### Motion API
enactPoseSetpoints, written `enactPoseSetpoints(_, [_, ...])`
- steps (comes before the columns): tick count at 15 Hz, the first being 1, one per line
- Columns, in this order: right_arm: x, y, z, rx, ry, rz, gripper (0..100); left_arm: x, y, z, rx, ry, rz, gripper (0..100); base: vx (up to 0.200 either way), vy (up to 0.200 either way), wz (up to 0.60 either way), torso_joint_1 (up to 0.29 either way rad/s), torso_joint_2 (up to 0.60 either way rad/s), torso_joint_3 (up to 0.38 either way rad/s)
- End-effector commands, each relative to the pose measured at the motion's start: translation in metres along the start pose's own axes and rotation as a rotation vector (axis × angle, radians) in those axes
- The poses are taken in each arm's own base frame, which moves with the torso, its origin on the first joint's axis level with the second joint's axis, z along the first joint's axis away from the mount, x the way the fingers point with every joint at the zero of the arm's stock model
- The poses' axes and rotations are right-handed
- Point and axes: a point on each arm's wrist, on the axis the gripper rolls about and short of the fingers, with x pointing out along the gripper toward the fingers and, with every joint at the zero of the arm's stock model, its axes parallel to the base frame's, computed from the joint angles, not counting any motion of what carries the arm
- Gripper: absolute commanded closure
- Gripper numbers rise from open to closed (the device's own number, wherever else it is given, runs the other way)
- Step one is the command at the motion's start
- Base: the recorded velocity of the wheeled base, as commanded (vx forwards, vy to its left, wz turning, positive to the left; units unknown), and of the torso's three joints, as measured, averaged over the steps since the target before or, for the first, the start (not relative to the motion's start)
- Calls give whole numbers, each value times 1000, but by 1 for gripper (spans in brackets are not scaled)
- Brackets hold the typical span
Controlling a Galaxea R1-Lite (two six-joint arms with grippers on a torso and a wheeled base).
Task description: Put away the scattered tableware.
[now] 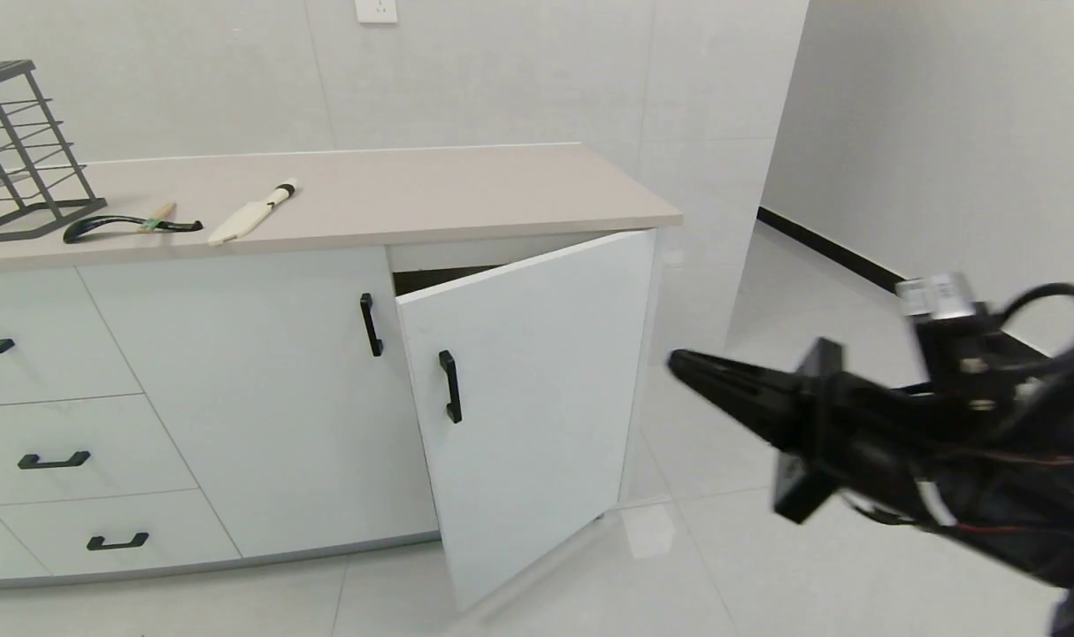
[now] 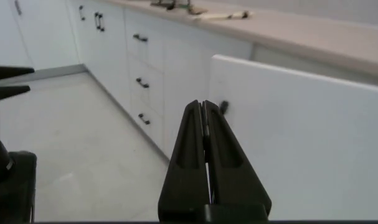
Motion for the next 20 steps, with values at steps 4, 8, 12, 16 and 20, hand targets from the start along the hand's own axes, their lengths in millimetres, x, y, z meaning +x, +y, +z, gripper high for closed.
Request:
enactPoseSetpoints(4, [-212, 107, 46, -506, -353, -456, 100, 0, 0, 0, 0, 0, 1, 0, 0, 0, 0, 0, 0, 0])
enactPoseSetpoints(8, [-231, 132, 23, -538, -375, -516, 100, 0, 0, 0, -6, 0, 2, 0, 0, 0, 0, 0, 0, 0])
enactPoseSetpoints(12, [-230, 118, -28, -209, -16, -750, 100, 0, 0, 0, -5, 2, 2, 0, 100, 0, 0, -4, 0, 2])
enactPoseSetpoints(16, [-234, 116, -47, -38, 140, -875, 100, 0, 0, 0, -22, -2, 4, 0, 200, 0, 0, 1, 1, 4])
enactPoseSetpoints(20, [-234, 116, -47, -26, 134, -881, 100, 0, 0, 0, -20, -2, 4, 0, 150, 150, 0, 5, 0, 1])
